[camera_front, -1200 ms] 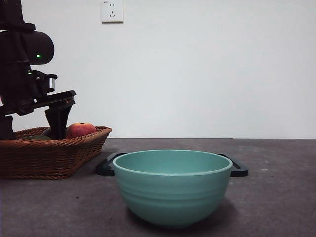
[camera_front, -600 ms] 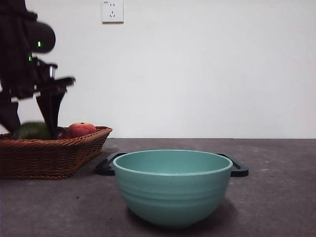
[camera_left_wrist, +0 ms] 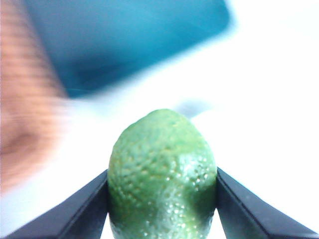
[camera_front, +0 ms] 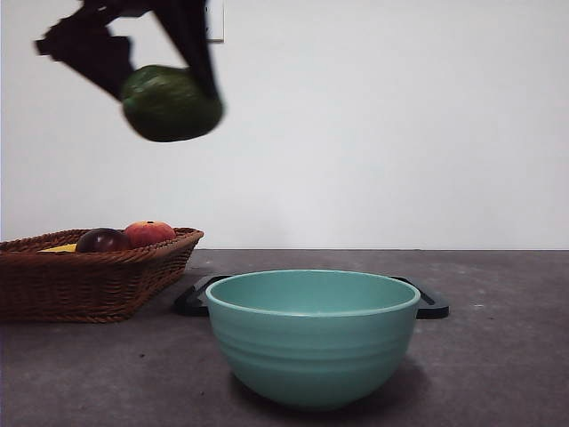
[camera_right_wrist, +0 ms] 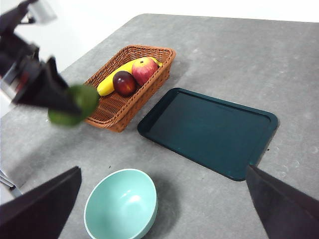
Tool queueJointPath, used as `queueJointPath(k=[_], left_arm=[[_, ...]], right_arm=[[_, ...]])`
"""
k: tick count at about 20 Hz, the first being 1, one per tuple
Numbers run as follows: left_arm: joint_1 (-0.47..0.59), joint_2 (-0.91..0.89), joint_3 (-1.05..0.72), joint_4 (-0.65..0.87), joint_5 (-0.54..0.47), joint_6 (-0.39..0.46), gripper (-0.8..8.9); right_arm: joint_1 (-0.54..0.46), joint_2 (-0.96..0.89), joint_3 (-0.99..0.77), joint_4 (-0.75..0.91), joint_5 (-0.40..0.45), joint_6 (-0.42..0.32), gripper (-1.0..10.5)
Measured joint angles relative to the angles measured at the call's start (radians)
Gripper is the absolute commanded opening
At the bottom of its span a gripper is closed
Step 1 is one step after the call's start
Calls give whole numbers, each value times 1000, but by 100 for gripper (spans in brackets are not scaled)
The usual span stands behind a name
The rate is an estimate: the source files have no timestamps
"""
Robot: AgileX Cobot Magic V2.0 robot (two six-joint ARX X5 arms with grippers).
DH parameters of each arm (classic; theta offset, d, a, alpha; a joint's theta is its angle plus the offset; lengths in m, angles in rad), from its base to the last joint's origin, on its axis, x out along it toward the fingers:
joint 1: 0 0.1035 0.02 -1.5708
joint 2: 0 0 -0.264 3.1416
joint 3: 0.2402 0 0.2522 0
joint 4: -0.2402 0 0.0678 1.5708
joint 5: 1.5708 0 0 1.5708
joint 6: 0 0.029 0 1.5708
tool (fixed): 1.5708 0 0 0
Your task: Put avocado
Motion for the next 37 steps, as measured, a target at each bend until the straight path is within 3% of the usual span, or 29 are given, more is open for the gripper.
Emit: queueJointPath(k=[4,12,26,29,32,37], left_arm=[[-136,61,0,42,0,-11,235],[-285,280,0,89,0,-16,235],[-314,437,0,140,-38,-19,236],[-316,437,0,157,-38,-19,300],[-320,437,0,155,-38,-19,491],[-325,437,34,126,-45,-27,503]], right_arm=[[0,0,0,0,0,0,549],[0,0,0,0,0,0,549],[0,0,0,-17,0,8,549],[0,0,0,-17,-1,8,549],[0,0,0,-17,-1,8,549],[0,0,0,-17,-8,8,549]])
